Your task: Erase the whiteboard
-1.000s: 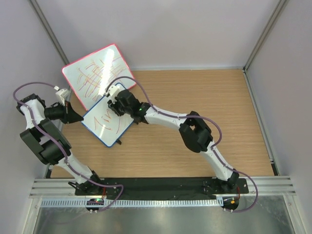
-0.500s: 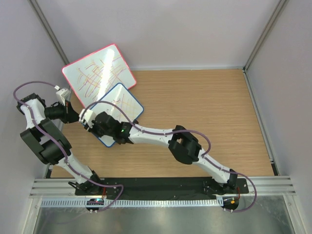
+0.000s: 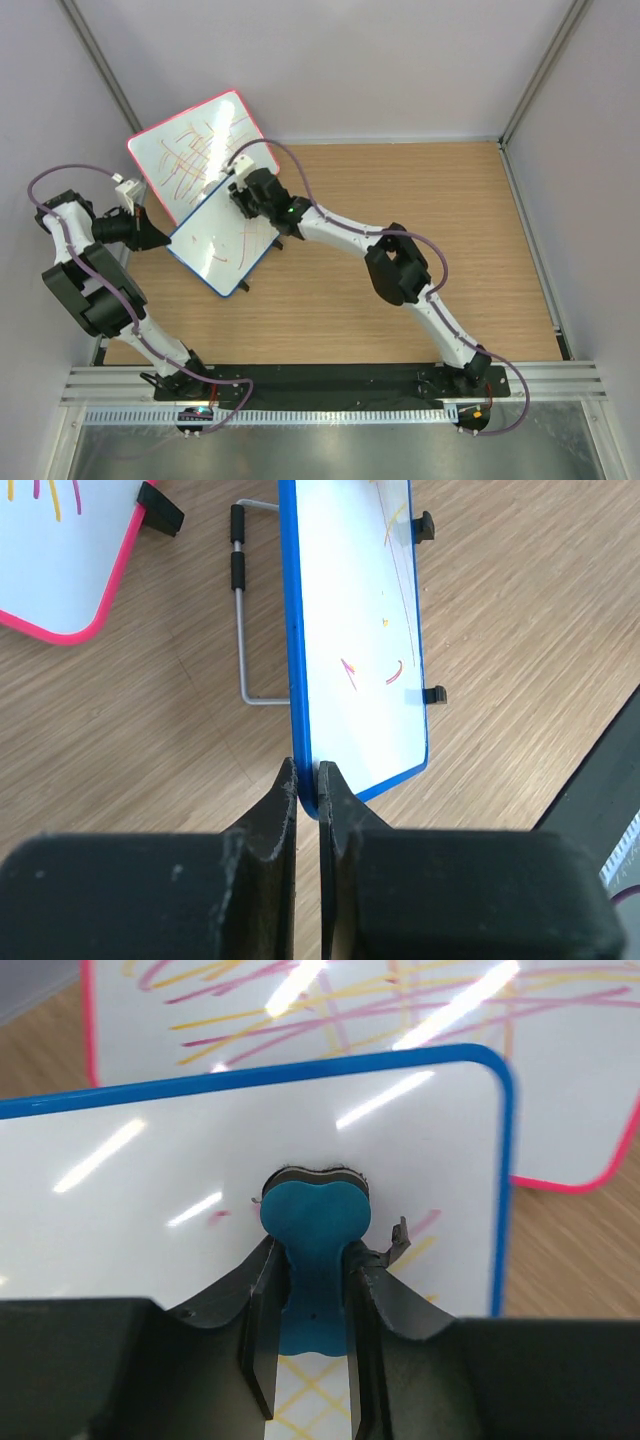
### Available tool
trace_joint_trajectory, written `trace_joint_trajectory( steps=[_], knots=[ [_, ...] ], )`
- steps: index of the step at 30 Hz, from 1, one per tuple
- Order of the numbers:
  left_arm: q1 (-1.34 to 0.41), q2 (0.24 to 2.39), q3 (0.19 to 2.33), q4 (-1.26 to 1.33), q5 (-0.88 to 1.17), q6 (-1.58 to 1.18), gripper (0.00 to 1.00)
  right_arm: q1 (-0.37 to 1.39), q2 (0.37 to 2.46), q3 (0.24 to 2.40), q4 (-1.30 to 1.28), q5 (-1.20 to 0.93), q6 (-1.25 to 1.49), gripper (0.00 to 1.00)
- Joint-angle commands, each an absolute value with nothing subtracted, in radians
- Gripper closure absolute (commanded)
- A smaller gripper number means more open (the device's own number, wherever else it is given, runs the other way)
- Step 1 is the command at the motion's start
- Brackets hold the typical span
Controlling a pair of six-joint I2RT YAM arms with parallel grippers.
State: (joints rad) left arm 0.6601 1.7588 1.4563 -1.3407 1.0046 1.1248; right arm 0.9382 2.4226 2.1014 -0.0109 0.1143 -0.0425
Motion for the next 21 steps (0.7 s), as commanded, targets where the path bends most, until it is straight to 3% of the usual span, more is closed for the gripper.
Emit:
trace_joint_trajectory(
  steps=[1,12,21],
  knots=[
    [0.657,1.723,1.494,-1.505,0.994,1.138,1.00,0.871,2.451,2.132,-0.103,0.173,-0.018,0.99],
    [0.653,1.733,1.508,-1.503,0.994,1.128,1.00,1.012,2.460,2.161,-0.094,0.075,-0.058,0.99],
    [0.647,1.715,1.505,-1.506,0.989,1.126,1.00,1.108,2.559,2.358,-0.196,0.052,-0.110,0.99]
  ],
)
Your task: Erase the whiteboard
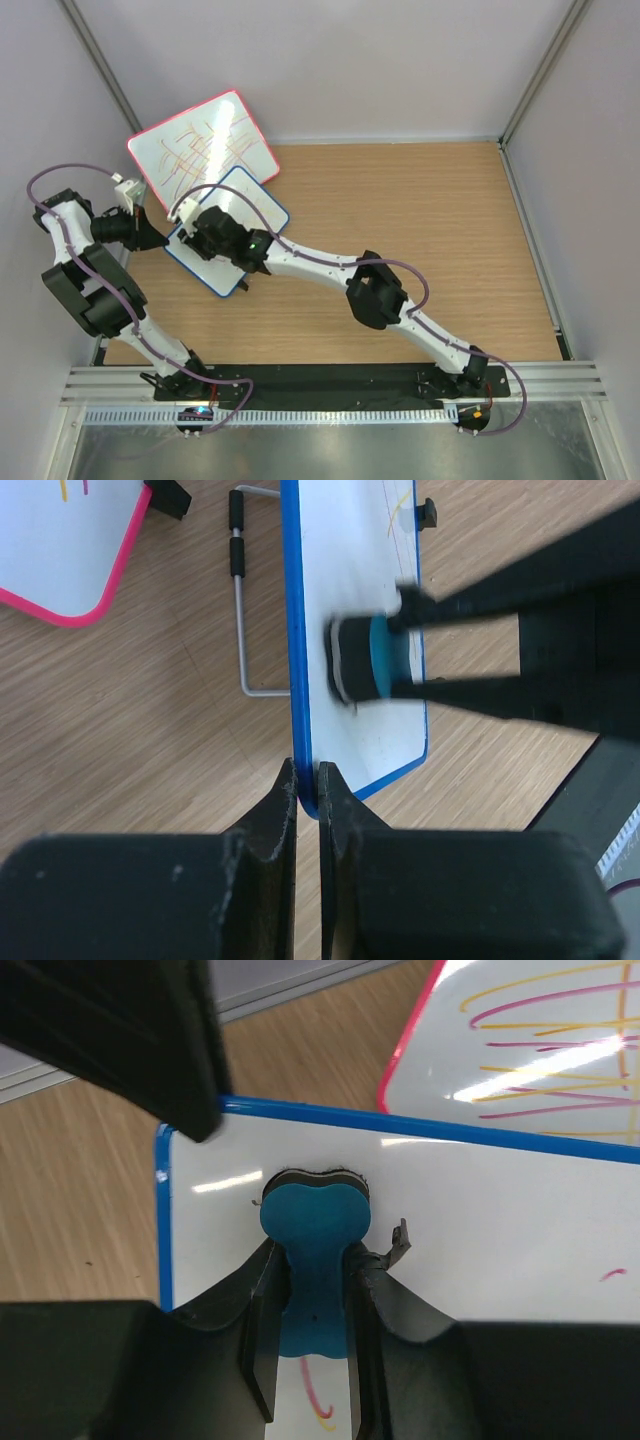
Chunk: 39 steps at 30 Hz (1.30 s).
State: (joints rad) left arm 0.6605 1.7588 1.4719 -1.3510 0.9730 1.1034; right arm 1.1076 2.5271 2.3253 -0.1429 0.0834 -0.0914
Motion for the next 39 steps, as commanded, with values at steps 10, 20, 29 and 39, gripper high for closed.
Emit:
trace_joint_trajectory(
  steps=[10,20,29,39],
  knots=[
    [0.647,1.712,1.512,-1.503,0.985,1.126,1.00,0.907,2.523,2.335,-0.227,0.164,0.006,0.99],
    [0.647,1.721,1.520,-1.502,0.980,1.126,1.00,0.844,2.553,2.382,-0.238,0.141,0.029,0.99],
    [0.646,1.729,1.520,-1.502,0.983,1.126,1.00,0.900,2.548,2.394,-0.213,0.117,0.009,0.99],
    [0.641,1.720,1.519,-1.499,0.988,1.118,1.00,1.067,2.637,2.509,-0.258,0.012,-0.081,0.99]
  ],
)
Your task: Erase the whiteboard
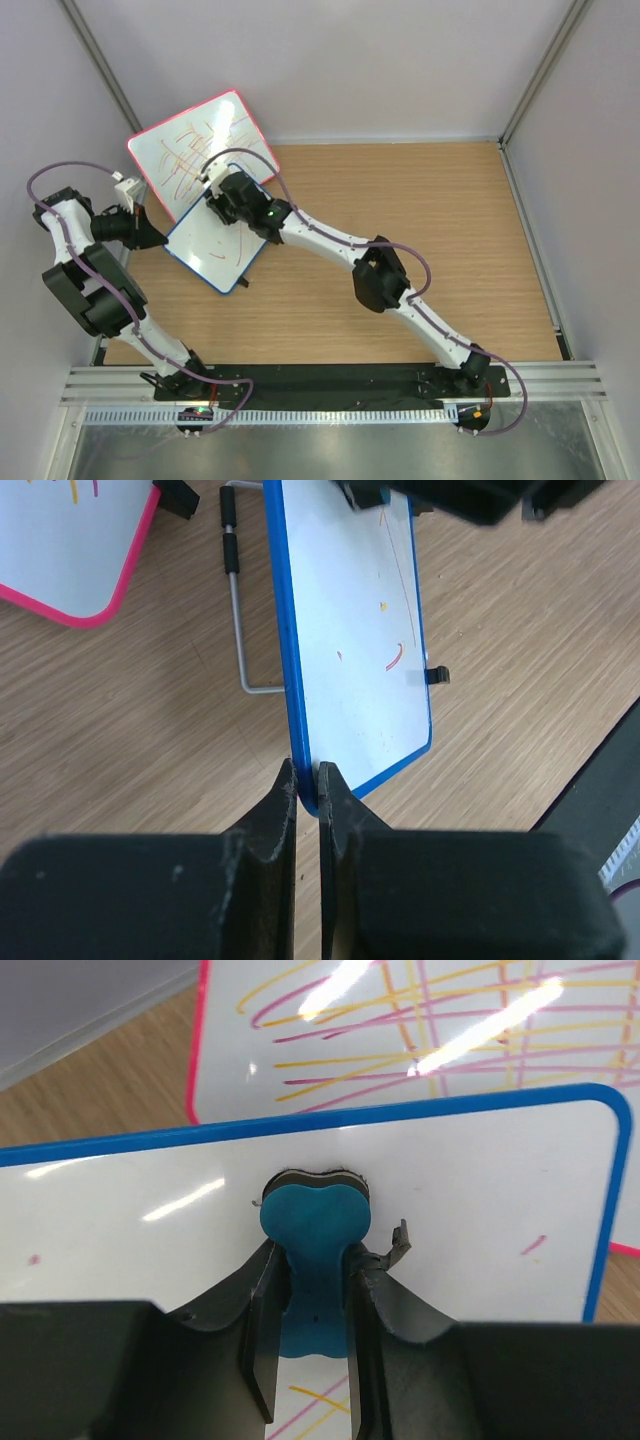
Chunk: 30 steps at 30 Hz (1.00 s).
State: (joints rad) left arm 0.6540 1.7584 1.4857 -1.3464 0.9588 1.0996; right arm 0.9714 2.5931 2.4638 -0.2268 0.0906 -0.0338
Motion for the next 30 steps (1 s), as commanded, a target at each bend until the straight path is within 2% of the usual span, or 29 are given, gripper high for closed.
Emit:
trace_joint_trajectory(
  steps=[1,6,16,25,30],
  knots=[
    [0.643,1.718,1.519,-1.499,0.988,1.118,1.00,1.081,2.641,2.514,-0.259,0.014,-0.090,0.99],
    [0.641,1.710,1.517,-1.499,0.988,1.115,1.00,1.135,2.640,2.523,-0.267,0.029,-0.147,0.99],
    [0.641,1.701,1.516,-1.500,0.986,1.112,1.00,1.123,2.628,2.519,-0.313,0.113,-0.167,0.99],
    [0.641,1.697,1.525,-1.496,0.965,1.111,1.00,0.895,2.637,2.542,-0.293,0.140,0.039,0.99],
    [0.641,1.700,1.532,-1.490,0.965,1.109,1.00,0.850,2.648,2.543,-0.243,0.106,0.071,0.99]
  ],
)
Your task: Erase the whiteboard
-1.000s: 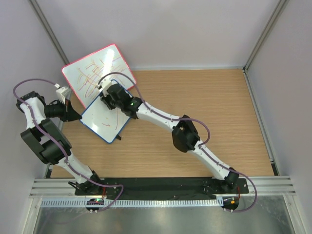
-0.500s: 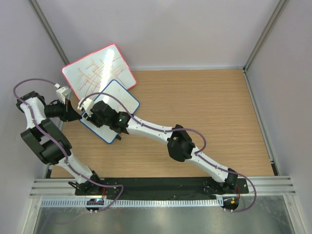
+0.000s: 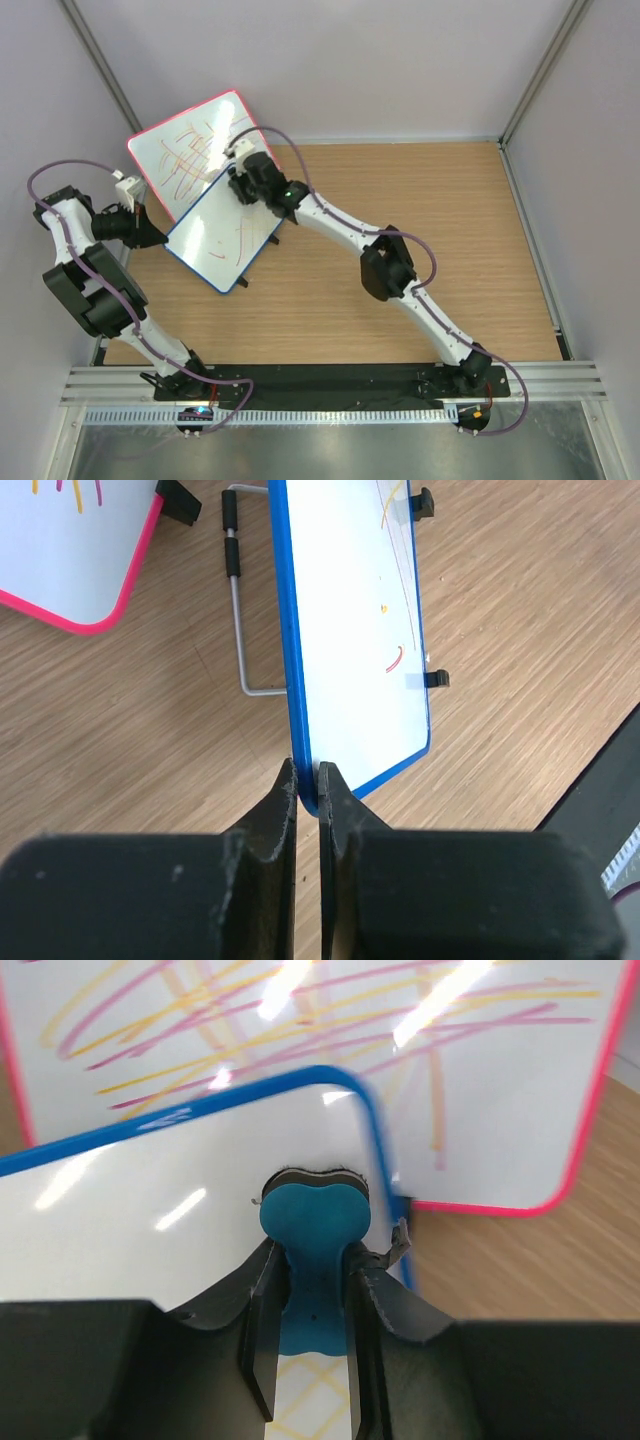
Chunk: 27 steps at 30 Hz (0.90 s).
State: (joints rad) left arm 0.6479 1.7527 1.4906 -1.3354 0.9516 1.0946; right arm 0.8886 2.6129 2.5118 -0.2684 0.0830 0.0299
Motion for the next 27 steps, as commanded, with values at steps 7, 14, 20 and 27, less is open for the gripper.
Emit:
trace_joint_trajectory(
  steps=[7,14,20,27],
  knots=[
    [0.643,1.726,1.560,-1.503,0.931,1.115,1.00,0.862,2.663,2.516,-0.223,0.086,0.068,0.99],
    [0.634,1.697,1.559,-1.493,0.933,1.103,0.97,0.914,2.544,2.355,-0.160,0.140,0.012,0.99],
    [0.632,1.712,1.545,-1.534,0.985,1.120,0.52,0.963,2.445,2.155,-0.091,0.181,0.009,0.99],
    [0.591,1.720,1.500,-1.414,0.997,0.993,0.35,0.974,2.387,2.065,-0.043,0.189,0.057,0.99]
  ],
)
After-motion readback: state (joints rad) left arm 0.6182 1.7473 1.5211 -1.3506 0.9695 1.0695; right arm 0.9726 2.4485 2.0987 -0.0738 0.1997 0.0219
